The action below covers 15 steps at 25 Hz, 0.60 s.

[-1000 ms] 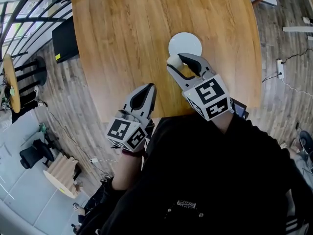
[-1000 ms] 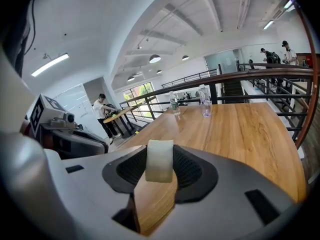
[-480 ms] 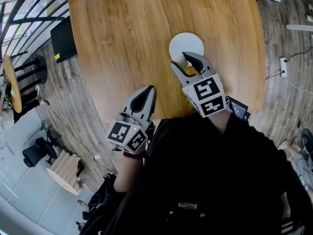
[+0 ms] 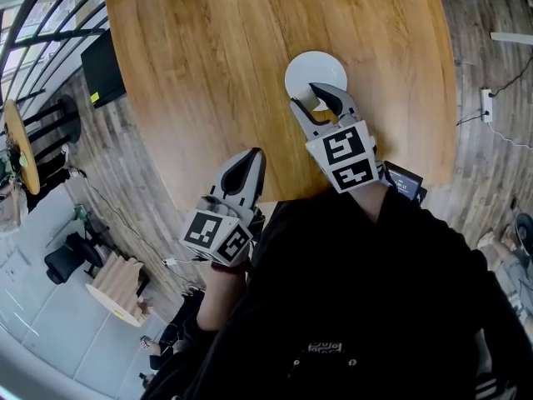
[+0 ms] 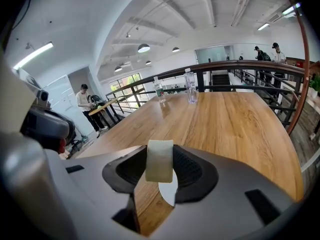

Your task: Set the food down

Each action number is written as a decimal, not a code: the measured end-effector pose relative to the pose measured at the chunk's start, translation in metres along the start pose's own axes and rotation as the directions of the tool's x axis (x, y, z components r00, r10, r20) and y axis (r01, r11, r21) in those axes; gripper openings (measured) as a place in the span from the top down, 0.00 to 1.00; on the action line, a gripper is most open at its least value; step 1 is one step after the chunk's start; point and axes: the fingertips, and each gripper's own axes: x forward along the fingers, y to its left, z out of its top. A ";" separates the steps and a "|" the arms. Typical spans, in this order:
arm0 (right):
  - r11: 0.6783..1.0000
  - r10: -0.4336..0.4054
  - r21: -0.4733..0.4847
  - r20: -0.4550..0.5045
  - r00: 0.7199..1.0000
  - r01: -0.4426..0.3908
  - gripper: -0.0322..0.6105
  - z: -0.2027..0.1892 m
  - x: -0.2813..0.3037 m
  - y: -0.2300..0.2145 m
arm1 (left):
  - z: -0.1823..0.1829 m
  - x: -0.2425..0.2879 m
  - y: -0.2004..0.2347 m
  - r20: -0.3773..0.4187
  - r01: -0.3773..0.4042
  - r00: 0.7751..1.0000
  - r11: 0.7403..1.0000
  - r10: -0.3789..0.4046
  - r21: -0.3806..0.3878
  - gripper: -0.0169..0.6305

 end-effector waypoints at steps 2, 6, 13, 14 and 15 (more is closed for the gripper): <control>1.000 -0.001 -0.004 -0.007 1.000 0.001 0.68 -0.004 0.005 0.000 | -0.003 0.000 -0.001 -0.007 -0.002 1.000 1.000 0.002 0.012 0.97; 1.000 -0.001 -0.011 -0.023 1.000 0.001 0.68 -0.011 0.013 -0.001 | -0.008 -0.003 0.000 -0.009 -0.013 1.000 1.000 0.013 0.002 0.97; 1.000 -0.007 -0.021 -0.051 0.999 0.006 0.68 -0.024 0.028 -0.007 | -0.018 -0.015 0.004 -0.002 -0.046 0.999 0.998 0.046 -0.035 0.97; 1.000 -0.010 -0.024 -0.057 0.998 0.009 0.68 -0.026 0.032 -0.009 | -0.018 -0.016 0.005 0.000 -0.050 0.999 0.998 0.050 -0.040 0.97; 0.999 -0.015 -0.029 -0.064 0.998 0.013 0.68 -0.028 0.036 -0.011 | -0.019 -0.017 0.005 0.001 -0.054 0.999 0.998 0.054 -0.044 0.97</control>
